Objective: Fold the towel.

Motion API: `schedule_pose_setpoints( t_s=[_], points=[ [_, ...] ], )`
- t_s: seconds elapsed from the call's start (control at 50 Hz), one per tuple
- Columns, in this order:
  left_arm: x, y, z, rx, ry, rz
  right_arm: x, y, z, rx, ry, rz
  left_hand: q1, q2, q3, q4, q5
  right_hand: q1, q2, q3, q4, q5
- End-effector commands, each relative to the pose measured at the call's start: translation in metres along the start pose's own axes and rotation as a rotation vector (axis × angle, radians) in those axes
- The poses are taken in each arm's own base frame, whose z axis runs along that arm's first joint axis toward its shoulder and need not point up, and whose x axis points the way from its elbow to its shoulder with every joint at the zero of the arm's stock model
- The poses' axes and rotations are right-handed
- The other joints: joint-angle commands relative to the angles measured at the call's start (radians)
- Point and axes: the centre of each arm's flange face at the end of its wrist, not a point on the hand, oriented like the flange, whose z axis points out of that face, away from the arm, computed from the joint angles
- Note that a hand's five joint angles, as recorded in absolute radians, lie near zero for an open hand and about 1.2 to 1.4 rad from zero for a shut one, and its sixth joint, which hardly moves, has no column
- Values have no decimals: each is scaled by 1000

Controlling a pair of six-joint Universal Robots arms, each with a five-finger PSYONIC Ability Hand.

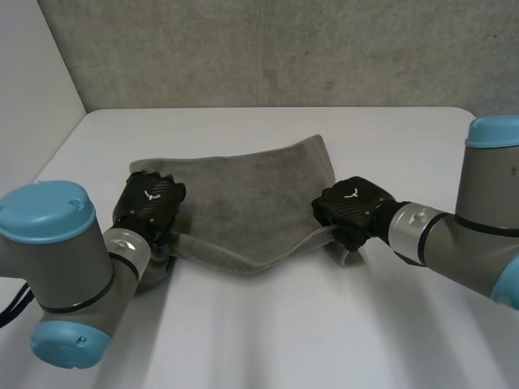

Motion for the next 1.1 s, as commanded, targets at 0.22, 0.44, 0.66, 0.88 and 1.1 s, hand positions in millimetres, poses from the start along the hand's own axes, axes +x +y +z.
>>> schedule_pose_setpoints(
  t_s=[0.22,0.44,0.66,0.88,1.1],
  points=[
    [-6,12,-20,-66,17,15,-1,9,-14,-32,9,29,-108,-106,-114,-109,-81,70,86,60,55,49],
    [0,28,-26,-117,39,10,7,17,-16,-53,31,64,-94,-92,-99,-95,-66,70,86,60,55,49],
    [-1,31,-29,-133,41,-4,17,29,-19,-74,77,113,676,678,671,675,704,70,86,60,55,49],
    [-10,27,-27,-117,3,-120,16,41,-9,-18,109,331,969,971,963,968,996,-489,-473,-499,-504,-510],
    [-21,33,-24,-138,-32,-218,22,46,-3,19,173,361,969,971,963,968,996,-537,-521,-546,-551,-558]
  ],
)
